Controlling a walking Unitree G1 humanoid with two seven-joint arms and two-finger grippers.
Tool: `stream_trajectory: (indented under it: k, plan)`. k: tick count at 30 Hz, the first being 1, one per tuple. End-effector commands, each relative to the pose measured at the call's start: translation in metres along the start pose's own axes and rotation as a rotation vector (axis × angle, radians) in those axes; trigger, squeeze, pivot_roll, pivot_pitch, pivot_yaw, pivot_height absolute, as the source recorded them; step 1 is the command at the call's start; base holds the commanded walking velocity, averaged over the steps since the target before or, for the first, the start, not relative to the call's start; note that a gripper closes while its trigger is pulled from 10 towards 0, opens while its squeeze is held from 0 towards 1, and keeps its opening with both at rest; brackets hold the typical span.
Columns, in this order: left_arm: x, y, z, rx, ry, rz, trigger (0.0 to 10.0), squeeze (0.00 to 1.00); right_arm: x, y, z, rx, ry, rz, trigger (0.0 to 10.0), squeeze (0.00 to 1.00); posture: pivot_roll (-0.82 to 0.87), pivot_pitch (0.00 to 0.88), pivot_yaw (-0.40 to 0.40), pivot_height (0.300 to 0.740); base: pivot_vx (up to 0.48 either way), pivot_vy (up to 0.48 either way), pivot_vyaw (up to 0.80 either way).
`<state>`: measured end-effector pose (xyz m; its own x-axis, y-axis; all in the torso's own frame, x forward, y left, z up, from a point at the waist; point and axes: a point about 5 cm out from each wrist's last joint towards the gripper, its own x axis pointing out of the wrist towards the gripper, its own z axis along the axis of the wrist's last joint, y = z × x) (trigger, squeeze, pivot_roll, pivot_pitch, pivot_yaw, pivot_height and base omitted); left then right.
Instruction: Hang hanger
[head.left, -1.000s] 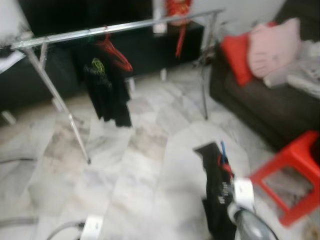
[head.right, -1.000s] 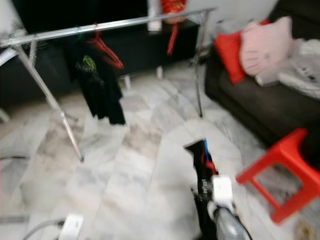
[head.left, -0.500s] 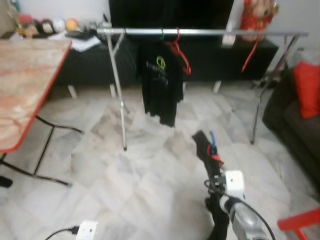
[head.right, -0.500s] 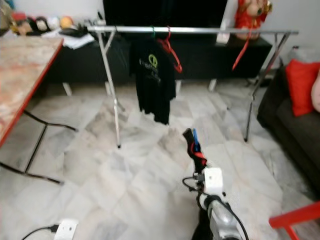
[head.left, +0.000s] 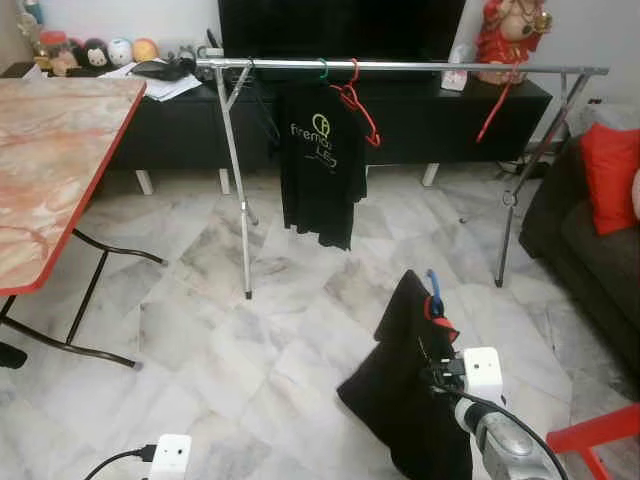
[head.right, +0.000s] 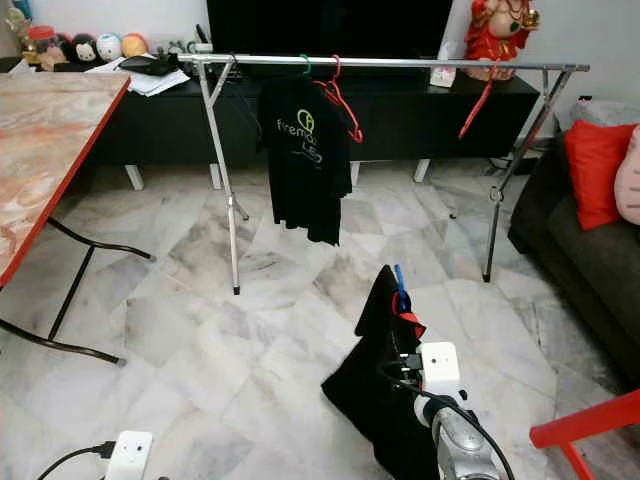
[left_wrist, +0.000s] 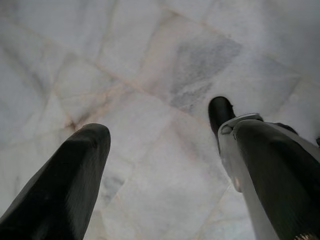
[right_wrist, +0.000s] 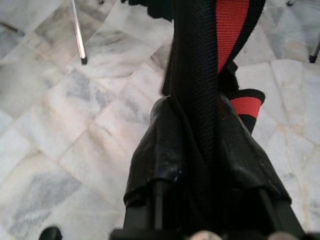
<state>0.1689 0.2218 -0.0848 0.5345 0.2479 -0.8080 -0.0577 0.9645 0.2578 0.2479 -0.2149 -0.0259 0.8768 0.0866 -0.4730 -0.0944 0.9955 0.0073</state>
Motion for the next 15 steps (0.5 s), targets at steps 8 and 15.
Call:
stream_trajectory:
  k: [8, 15]
  plan:
    - [-0.003, 0.014, -0.019, -0.023, 0.031, 0.049, 10.0, 0.0, -0.01, -0.017, -0.01, -0.016, 0.033, -0.038, 10.0, 0.0, -0.1, 0.0, -0.075, 0.74, 0.0, 0.0, 0.0]
    - [-0.006, 0.032, -0.031, -0.008, 0.039, 0.076, 10.0, 0.0, -0.002, 0.004, -0.005, -0.078, 0.016, 0.027, 10.0, 0.0, -0.06, 0.0, -0.045, 0.74, 0.0, 0.0, 0.0]
